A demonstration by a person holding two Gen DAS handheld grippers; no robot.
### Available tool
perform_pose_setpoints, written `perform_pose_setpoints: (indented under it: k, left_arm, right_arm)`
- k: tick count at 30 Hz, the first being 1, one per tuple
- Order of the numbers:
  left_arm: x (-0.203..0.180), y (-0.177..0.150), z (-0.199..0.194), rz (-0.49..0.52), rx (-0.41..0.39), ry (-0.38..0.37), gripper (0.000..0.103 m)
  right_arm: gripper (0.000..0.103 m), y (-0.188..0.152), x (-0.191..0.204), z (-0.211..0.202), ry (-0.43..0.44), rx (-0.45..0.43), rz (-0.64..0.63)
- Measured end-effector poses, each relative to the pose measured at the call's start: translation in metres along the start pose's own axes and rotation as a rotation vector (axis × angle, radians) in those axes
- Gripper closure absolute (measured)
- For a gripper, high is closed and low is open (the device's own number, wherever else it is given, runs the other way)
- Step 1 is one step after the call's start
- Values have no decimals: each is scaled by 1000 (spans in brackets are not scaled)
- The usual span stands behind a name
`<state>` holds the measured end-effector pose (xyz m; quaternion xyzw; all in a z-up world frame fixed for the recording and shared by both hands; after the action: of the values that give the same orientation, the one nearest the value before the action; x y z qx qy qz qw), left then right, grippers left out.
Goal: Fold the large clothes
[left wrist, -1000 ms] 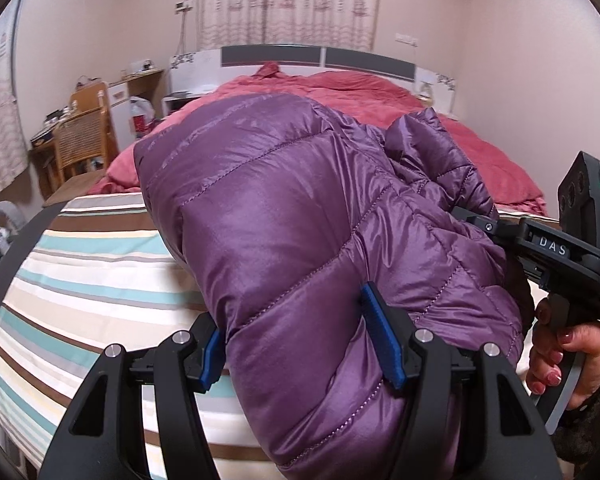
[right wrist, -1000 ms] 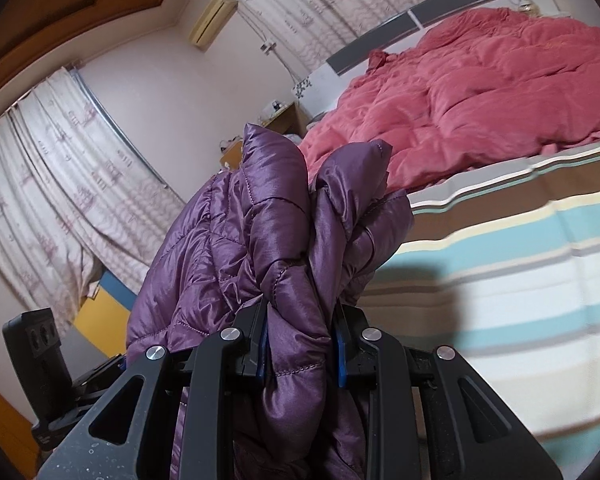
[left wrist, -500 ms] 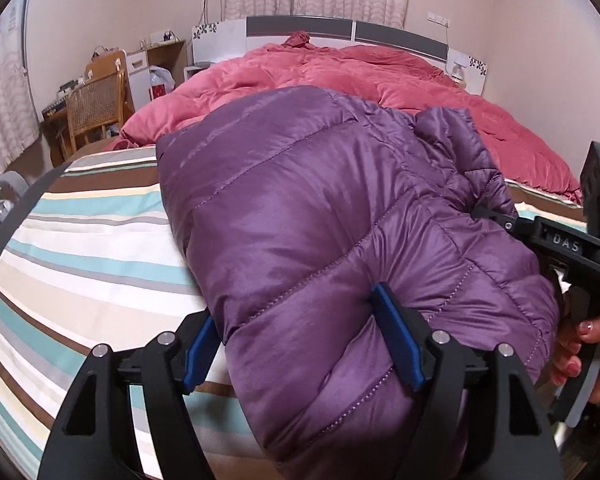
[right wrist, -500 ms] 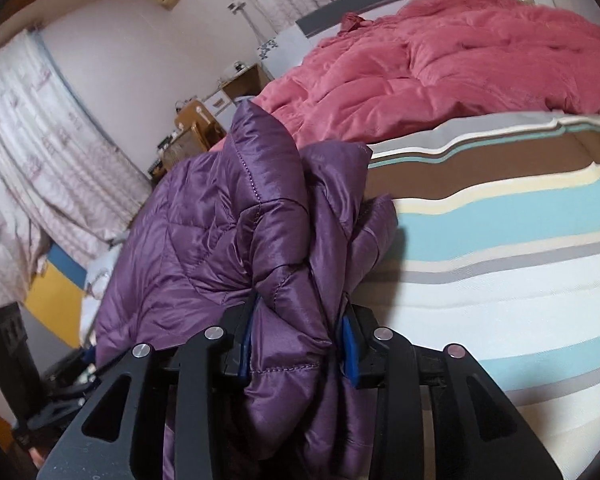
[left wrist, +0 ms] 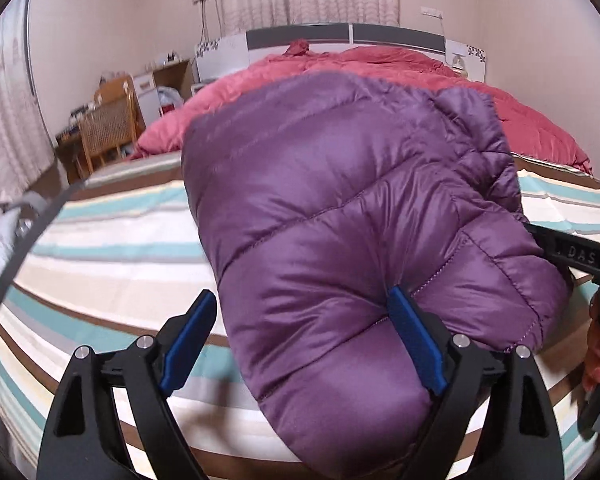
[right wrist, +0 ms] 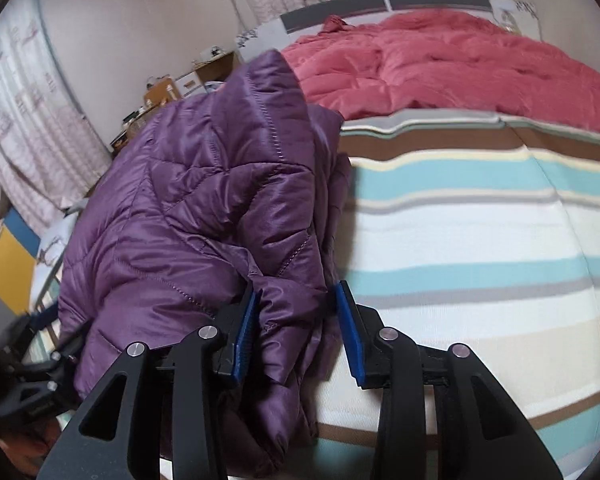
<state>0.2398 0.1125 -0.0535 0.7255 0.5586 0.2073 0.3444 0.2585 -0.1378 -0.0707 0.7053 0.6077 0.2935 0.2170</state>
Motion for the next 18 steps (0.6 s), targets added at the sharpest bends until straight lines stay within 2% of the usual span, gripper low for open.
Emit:
perform_pose_setpoints:
  k: [2,4,6,7,8,9,11,13,18]
  left_arm:
    - [0,3,-2,-13,12,8,16]
    - [-3,8,-9,-19,21,25,16]
    - [-7,9,-20,-18,16,55,3]
    - [-10,6,-26,-17,10,67,2]
    - [-13,6,-31,-18,6,72,2]
    - [-16,3,-36,-22,0,68,2]
    - [-23,-3,-47,-36,-5,43,2]
    - [-30,-11,-56,-41,5,50,2]
    - [-48,-27,-88,-37,-38,65,2]
  right_arm:
    - [66,6,3,-3,-7,4,-10]
    - [66,12,2,-16,31,-3,22]
    - [63,16,1,-35,44,-39,40]
    - [45,16,1,-42,38,-57,42]
    - [34,14,1,-56,32,-92,43]
    - [17,12,2,-69,45,-133,33]
    - [15,5,5,-85,45,-161,-8]
    - [11,-5,9,-100,31,-167,-46]
    - [9,-25,8,-130,23,-186,-44]
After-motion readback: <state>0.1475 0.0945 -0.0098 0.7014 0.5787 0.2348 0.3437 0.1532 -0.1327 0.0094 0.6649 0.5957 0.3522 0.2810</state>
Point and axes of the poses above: each gripper's, at about its wrist camera, not at the fingertips, and z roughly the way its jaws point, x to its left, y to its top, the point moved 4 cm from there along z, roughly the way its jaws point, and after that the axes turned 12 degrees about -y, right-handed, at the moved point
